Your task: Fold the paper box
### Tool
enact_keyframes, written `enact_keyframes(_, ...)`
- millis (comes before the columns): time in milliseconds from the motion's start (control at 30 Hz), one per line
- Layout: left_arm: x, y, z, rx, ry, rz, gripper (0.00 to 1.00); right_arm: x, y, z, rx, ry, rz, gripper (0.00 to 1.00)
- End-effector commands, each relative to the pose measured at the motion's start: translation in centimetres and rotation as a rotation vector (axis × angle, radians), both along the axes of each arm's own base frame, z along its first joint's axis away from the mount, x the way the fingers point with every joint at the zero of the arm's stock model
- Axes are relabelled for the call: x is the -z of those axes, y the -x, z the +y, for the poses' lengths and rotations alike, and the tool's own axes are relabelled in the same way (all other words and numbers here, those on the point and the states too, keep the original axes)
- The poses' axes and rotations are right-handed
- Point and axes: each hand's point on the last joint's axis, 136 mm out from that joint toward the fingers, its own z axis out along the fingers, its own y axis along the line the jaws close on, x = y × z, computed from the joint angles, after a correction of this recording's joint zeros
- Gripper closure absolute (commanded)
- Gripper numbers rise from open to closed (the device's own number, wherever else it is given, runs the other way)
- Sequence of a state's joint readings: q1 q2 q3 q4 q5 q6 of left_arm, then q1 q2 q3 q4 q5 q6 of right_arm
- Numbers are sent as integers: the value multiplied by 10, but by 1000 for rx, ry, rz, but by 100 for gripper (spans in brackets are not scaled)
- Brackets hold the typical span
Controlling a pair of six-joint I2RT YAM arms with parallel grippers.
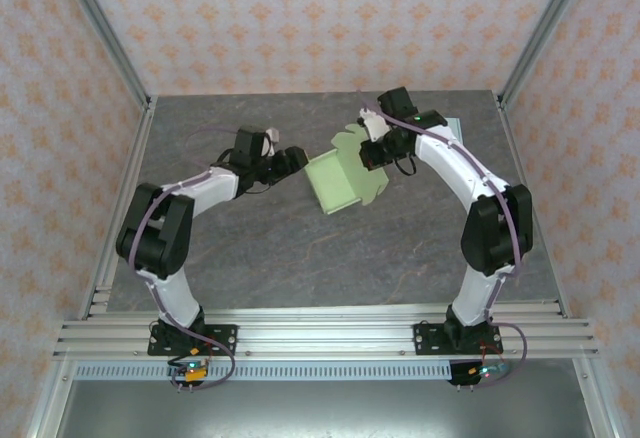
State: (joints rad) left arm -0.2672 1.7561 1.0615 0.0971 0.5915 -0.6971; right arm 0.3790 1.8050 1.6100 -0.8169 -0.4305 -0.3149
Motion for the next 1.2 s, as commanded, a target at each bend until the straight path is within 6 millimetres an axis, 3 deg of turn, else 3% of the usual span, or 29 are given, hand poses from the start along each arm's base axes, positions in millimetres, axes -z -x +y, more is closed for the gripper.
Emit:
enact_keyframes(0, -50, -3, 14, -68, 15, -128, 27, 9, 11, -22, -178, 269, -48, 100)
enact_keyframes(133, -48, 8, 33, -99, -63, -111, 27, 15, 11, -18, -399, 464, -145, 100)
enact_keyframes(333, -38, 7, 50, -132, -81, -105, 27, 21, 1, 29, -758, 648, -371, 97)
enact_keyframes(367, -37, 7, 50, -129, -80, -109, 27, 18, -4, 36, -778, 677, -408, 94)
enact_keyframes(467, -35, 6, 50, -127, -86, -101, 27, -2, -15, 53, -739, 687, -487, 68)
enact_keyframes(600, -36, 6, 46, -115, -64, -96, 27, -30, -5, 64, -639, 518, -520, 59)
enact_keyframes(633, -35, 7, 44, -102, -61, -95, 27, -37, -1, 63, -610, 482, -526, 58)
enact_keyframes(700, -35, 10, 41, -65, -74, -91, 27, -54, 4, 56, -491, 380, -537, 35)
enact_keyframes(800, -42, 19, 38, -8, -105, -122, 27, -75, 12, 35, -277, 171, -522, 35)
enact_keyframes(867, -46, 25, 38, 35, -166, -172, 27, -78, 19, 14, -133, 36, -494, 35)
enact_keyframes(1000, -40, 36, 25, 103, -379, -268, 27, -55, 41, -22, 28, -134, -443, 32)
enact_keyframes(1100, -32, 43, 12, 125, -386, -332, 27, -35, 59, -21, 22, -172, -372, 31)
enact_keyframes(1167, -26, 47, 9, 138, -376, -352, 27, -26, 58, -22, 54, -183, -352, 31)
